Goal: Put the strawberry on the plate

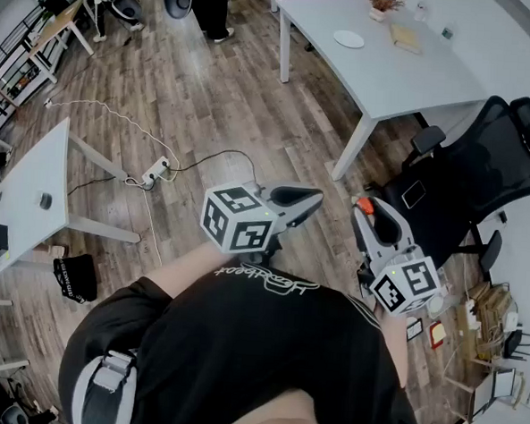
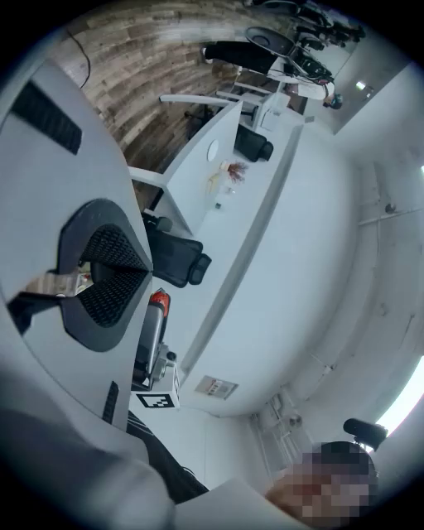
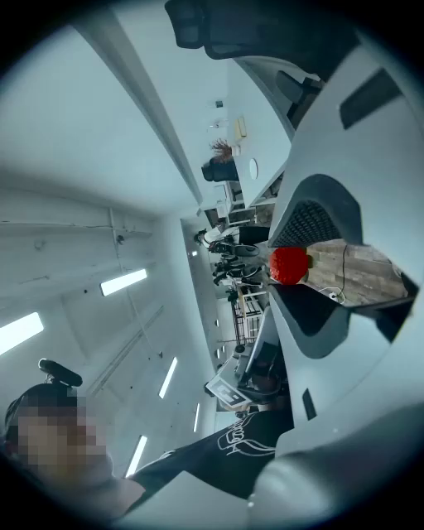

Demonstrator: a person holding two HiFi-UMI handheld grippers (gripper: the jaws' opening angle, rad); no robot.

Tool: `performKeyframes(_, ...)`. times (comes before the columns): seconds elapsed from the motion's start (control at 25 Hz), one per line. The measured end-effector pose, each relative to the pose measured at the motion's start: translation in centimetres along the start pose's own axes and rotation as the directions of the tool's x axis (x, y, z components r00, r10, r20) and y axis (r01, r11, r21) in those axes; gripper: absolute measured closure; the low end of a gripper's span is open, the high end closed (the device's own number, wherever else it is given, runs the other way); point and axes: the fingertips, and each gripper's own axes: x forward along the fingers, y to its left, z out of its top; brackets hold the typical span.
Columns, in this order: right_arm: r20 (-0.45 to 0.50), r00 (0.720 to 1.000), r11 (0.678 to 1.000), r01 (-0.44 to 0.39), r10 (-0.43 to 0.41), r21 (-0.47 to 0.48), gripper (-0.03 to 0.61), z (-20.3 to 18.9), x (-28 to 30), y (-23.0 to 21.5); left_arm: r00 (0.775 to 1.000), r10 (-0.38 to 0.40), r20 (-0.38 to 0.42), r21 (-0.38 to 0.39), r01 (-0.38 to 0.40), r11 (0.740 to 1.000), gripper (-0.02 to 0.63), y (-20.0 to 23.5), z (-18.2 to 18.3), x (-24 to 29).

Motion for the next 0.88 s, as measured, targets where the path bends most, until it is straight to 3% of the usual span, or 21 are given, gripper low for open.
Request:
performKeyframes(0.44,-0.009,1.0,1.0,0.012,-0.012,-0.029,0.446,-0.7,-0.4,0.5,1.0,0.02,0.016,-0.017,-0.02,1.0,0.606,-0.2,-1.3,-0.9)
performKeyframes(0.88,0.019,0.999,0.999,-0.039,0.04,-0.016,0.446,0.7,0.9,0.8,0.997,0.056,0.049,-0.003,-0.056,0.998,0.606,0.3,0.7,-1.4)
